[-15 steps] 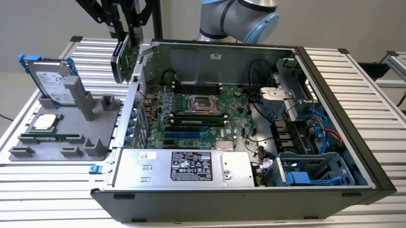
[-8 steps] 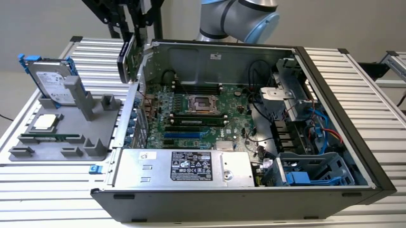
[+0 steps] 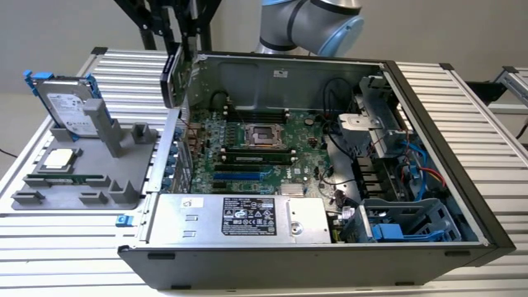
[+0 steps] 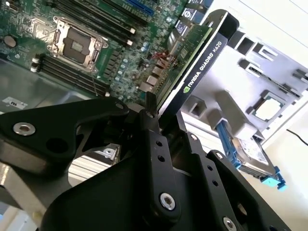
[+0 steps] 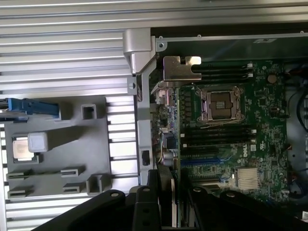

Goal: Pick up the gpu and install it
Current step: 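Pick up the gpu and move the gpu toward the slot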

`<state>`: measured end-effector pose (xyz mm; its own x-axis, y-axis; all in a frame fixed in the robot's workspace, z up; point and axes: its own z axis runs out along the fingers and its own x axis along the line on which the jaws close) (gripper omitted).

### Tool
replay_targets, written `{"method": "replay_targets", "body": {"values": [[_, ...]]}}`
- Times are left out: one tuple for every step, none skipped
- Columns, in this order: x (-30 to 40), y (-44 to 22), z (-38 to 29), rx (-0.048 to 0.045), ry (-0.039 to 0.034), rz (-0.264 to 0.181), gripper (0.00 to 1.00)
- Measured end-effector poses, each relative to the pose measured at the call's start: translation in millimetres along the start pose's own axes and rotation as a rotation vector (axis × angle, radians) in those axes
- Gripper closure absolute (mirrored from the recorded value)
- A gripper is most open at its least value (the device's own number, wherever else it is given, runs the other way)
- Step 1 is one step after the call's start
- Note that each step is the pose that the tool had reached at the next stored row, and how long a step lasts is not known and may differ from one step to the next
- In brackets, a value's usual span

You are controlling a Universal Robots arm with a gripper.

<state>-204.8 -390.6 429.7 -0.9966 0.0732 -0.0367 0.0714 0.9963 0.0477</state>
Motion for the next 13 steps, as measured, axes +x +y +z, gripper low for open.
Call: {"method": "replay_targets", "body": {"values": [[-1.1,0.3,0.2,0.0001,0.0,0.0,1.0],[-2.3,0.6,0.3,0.0001,0.0,0.0,1.0],[-3.4,0.9,0.6,0.0001,0.0,0.0,1.0],[-4.4,1.3,0.7,0.0002,0.0,0.0,1.0],[-5.6,1.7,0.9,0.0003,0.0,0.0,1.0],[-6.7,2.0,1.1,0.0004,0.0,0.0,1.0],[-7.7,2.3,1.3,0.0004,0.0,0.0,1.0],[-8.9,2.6,1.5,0.0004,0.0,0.0,1.0],[-10.0,2.9,1.7,0.0005,0.0,0.0,1.0],[-11.2,3.2,1.8,0.0005,0.0,0.0,1.0],[-12.4,3.5,2.0,0.0005,0.0,0.0,1.0],[-13.5,3.9,2.2,0.0006,0.0,0.0,1.0],[-14.6,4.2,2.4,0.0006,0.0,0.0,1.0]]}}
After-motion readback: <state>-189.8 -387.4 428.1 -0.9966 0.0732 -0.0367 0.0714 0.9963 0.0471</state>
